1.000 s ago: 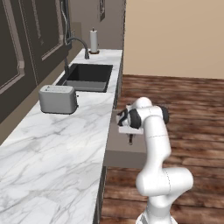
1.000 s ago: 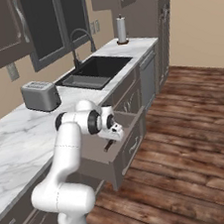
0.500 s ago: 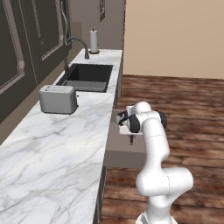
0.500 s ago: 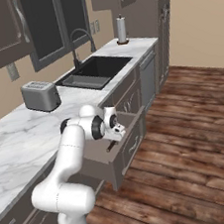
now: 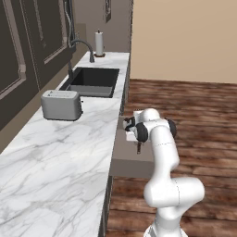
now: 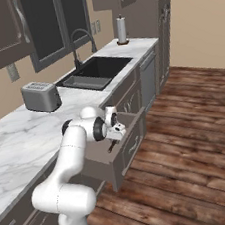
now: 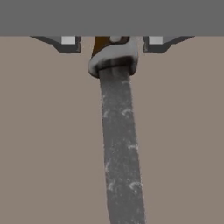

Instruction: Pick up the metallic utensils from the counter and place them in the open drawer. Make sure not to pick up any wooden utensils.

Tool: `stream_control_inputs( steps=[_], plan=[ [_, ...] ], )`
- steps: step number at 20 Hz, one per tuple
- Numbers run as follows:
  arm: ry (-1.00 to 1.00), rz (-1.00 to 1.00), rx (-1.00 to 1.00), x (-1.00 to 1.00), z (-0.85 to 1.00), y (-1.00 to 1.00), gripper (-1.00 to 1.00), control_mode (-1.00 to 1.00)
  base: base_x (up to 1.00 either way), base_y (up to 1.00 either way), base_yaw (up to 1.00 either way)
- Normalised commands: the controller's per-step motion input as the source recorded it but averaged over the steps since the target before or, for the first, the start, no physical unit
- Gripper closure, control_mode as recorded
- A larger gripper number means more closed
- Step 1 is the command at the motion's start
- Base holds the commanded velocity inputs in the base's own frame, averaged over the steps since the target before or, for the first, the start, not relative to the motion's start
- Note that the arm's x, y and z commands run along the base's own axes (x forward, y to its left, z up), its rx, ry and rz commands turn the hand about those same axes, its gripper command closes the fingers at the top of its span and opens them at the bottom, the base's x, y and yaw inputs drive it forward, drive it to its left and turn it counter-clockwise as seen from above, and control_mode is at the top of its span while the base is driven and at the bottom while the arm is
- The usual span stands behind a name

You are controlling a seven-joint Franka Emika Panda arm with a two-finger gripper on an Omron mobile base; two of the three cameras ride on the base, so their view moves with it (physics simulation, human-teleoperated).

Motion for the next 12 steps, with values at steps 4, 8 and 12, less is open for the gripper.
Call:
stream_control_inputs(
  steps=[4,8,12],
  plan=[
    [0.0,0.0,0.0,-0.03,0.02,0.0,-1.0,-1.0,0.0,0.0,0.0],
    [0.0,0.0,-0.01,-0.07,0.37,0.13,-1.0,-1.0,0.0,0.0,0.0],
    [0.0,0.0,0.0,-0.24,0.91,0.19,-1.0,-1.0,0.0,0.0,0.0]
  ],
)
